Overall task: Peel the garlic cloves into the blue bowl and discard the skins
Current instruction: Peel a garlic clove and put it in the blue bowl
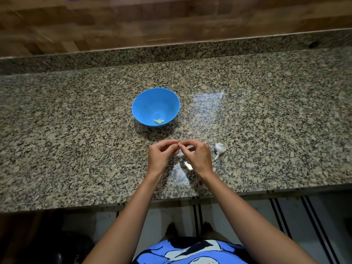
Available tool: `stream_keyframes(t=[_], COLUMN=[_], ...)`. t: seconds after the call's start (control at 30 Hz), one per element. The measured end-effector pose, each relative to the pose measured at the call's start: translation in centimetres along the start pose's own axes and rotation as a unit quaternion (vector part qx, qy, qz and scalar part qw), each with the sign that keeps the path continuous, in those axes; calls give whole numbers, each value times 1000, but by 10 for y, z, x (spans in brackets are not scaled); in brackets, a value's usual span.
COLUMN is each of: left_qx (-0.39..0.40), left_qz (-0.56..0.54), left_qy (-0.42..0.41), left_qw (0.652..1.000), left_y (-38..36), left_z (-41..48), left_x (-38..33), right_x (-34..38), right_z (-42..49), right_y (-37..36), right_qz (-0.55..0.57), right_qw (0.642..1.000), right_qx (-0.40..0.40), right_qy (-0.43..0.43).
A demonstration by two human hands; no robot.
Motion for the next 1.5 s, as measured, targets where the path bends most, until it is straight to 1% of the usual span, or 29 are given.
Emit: stream_keyframes(t=[0.1,0.2,0.33,0.57,0.67,0.73,0.8,0.87,1.03,1.23,1.4,1.5], left_qx=[-2,1,2,8,5,0,1,8,25,43,42,44], left_qz=[16,36,37,52,63,68,84,111,138,137,127,130], left_qy=[-14,-20,-2,-6,-22,-43,-66,-88,-112,-98,-87,-84], left_qw=[1000,999,999,999,998,997,994,990,984,985,987,987], left_y=[-2,-2,-1,-1,1,1,1,-1,-5,-4,-2,-4], left_z=[-2,-1,1,2,3,2,1,-1,-2,6,9,9], left_x=[-2,-3,0,0,-2,-7,-13,-17,-20,-15,-11,-10], right_x=[2,4,5,4,0,-5,-7,-6,-2,-4,-5,-5], right_z=[0,1,3,6,7,7,6,6,9,9,7,7], right_y=[2,2,2,3,1,-1,-4,-5,-7,-8,-8,-8], right_qz=[-38,-73,-83,-96,-54,46,142,180,181,192,218,216], right_qw=[999,997,996,994,996,995,981,972,969,964,956,957], right_qx=[-7,10,38,56,57,60,76,97,133,147,156,154], right_qy=[1,6,2,-13,-30,-64,-104,-113,-103,-109,-120,-118])
Point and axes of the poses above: each hand's wrist, its own z-axis towards the middle knuckle, its own y-axis out of the back of the hand, x = y × z, the point moved 9 cm from there along z, towards the middle knuckle, and after that the axes turned 4 degrees about -z, right-handed, at the moved point
